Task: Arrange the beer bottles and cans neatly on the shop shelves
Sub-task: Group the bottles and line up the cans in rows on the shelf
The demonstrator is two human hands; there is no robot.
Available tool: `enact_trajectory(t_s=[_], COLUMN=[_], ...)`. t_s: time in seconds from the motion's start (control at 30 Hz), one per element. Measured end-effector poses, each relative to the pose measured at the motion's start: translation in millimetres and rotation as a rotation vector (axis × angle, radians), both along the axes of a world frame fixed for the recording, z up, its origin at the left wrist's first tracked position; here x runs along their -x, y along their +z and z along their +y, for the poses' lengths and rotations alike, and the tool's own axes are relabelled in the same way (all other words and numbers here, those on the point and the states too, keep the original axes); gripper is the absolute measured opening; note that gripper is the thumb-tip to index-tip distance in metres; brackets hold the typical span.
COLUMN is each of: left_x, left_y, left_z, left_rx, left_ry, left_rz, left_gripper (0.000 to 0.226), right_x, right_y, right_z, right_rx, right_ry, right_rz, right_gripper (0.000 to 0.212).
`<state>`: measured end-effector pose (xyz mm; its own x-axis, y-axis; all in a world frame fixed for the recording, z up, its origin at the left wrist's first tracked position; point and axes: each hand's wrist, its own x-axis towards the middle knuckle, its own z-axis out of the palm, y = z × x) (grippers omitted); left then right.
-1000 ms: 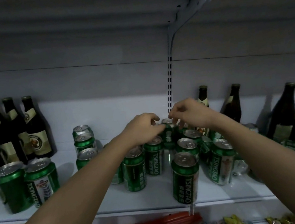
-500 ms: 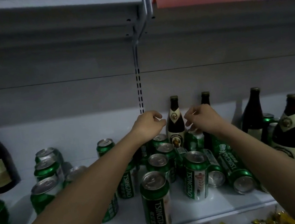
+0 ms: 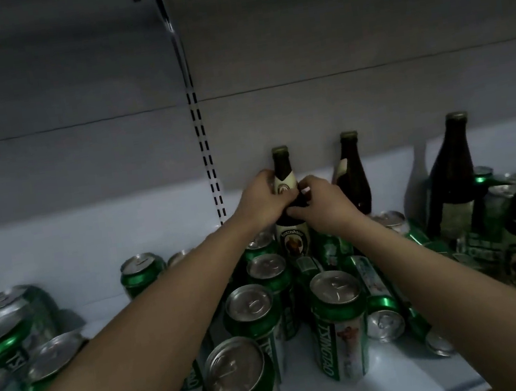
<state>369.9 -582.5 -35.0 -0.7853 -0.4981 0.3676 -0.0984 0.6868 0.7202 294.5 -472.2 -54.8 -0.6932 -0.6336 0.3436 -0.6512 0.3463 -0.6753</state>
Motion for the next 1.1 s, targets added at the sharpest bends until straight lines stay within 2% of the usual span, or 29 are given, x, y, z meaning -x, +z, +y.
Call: enact_trajectory(t_s=[0.3,0.43,0.6,0.7,0.8,0.97,1.1], left_x=[6,2,-15,-28,-46,-86,-121], left_y=[-6,-5,23,47,67,88,96], left_z=[-6,-2,11,16,19,24,28], left_rx=[-0.087,-0.125,-0.139,-0.238,-0.342,-0.466,-0.526], left_ry=[-0.024,0.0,-0.011,-0.017,0.0,0.016,0.026], left_rz=[0.08,0.122,0.253,0.352,0.421,0.456,0.461], left_gripper=[0.04,0.036,0.033,0.027,0.022,0.015,0.028], right_x=[4,-2,-17,-31,-49,-76,-97], right_y=[-12,-8,17,41,59,63,50], right_z=[-5,-1,7,12,16,30,35], right_rx=[0.061,0.106,0.233,0.318,0.356,0.285,0.292], right_ry=[-0.035,-0.011,0.051,0.094,0.128,0.207,0.299], right_rz=[0.019,-0.021,0.031,0.057,0.057,0.016,-0.078], right_gripper=[0.035,0.039,0.044,0.044,0.052,0.067,0.058])
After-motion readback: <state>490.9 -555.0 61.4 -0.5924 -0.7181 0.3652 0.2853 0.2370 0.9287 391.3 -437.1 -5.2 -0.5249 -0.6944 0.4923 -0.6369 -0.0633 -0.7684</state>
